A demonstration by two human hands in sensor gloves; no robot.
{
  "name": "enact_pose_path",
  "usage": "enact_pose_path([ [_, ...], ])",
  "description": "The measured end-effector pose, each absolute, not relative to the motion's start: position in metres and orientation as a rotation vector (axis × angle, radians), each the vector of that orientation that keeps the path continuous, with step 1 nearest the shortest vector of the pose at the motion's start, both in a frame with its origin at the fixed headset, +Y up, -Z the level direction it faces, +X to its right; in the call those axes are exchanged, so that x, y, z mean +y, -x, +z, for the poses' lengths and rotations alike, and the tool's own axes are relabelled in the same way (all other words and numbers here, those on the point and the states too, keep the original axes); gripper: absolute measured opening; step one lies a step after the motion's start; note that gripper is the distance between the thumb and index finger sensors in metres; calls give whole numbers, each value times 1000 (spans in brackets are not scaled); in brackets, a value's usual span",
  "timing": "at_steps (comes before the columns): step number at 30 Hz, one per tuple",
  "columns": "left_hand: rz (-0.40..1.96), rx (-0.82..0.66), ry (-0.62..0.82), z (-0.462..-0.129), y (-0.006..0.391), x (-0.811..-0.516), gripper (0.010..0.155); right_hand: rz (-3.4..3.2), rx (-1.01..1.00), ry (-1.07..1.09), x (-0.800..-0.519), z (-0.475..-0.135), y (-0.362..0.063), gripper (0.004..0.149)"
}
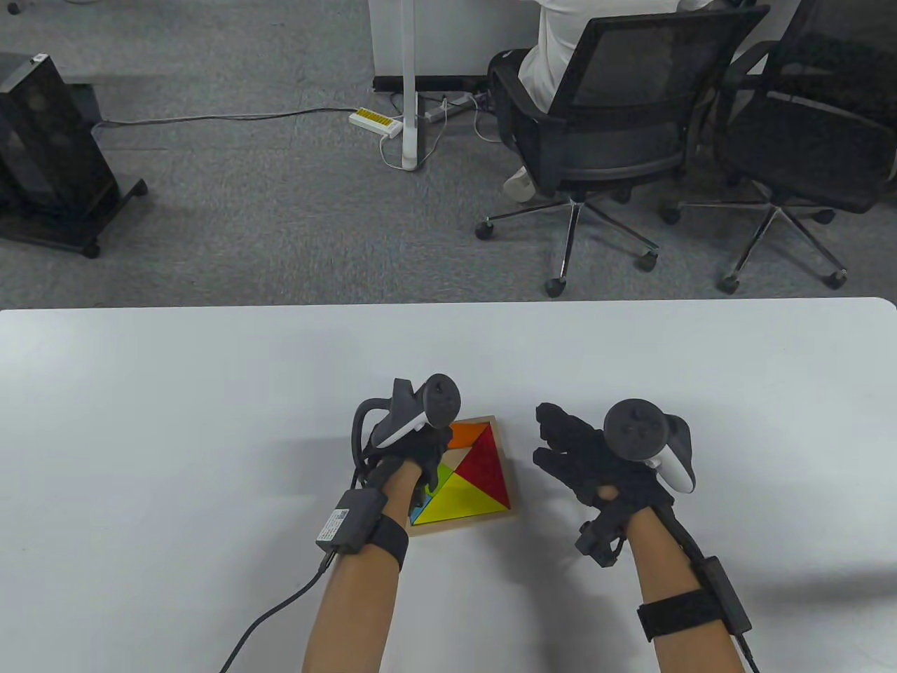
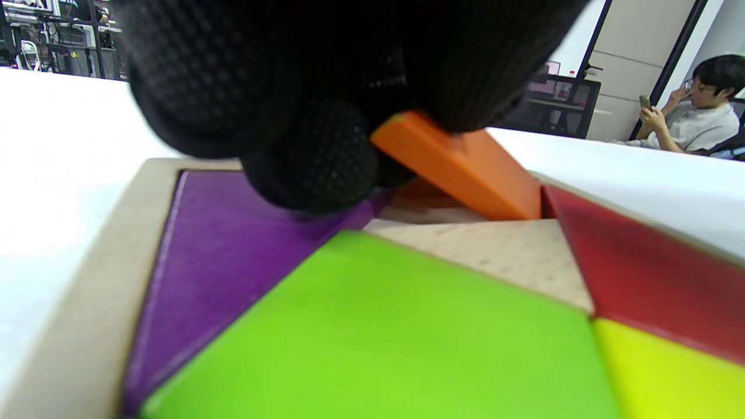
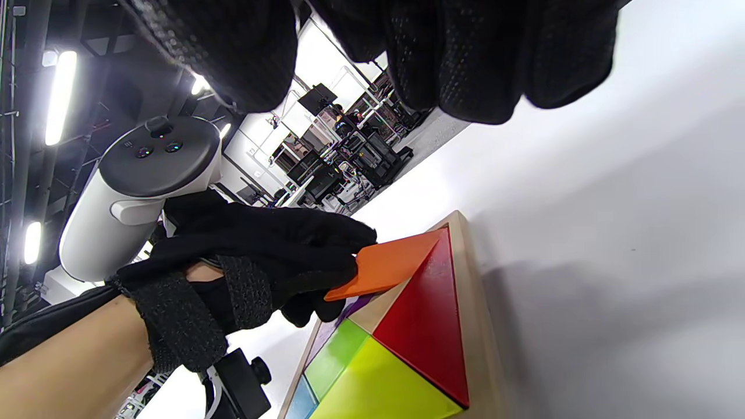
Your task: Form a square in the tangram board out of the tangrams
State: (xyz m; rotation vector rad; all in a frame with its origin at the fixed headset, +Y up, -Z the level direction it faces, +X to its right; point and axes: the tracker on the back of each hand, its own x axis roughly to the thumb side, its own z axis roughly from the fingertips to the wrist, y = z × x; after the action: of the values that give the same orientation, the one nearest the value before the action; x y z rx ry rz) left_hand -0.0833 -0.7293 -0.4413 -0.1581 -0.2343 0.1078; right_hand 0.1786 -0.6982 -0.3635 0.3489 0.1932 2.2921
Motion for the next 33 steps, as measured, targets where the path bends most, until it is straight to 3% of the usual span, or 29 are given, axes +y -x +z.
enact_pose_path([
  [22,-217,-286,109,-437,54,-739,53,2321,223,-340,-701,-365,-181,76],
  [27,-156,-295,91,-431,56,-724,55,2368,215,-343,-698,-363,-180,76],
  [33,-29,-326,24,-407,63,-683,60,2407,190,-343,-689,-357,-177,74],
])
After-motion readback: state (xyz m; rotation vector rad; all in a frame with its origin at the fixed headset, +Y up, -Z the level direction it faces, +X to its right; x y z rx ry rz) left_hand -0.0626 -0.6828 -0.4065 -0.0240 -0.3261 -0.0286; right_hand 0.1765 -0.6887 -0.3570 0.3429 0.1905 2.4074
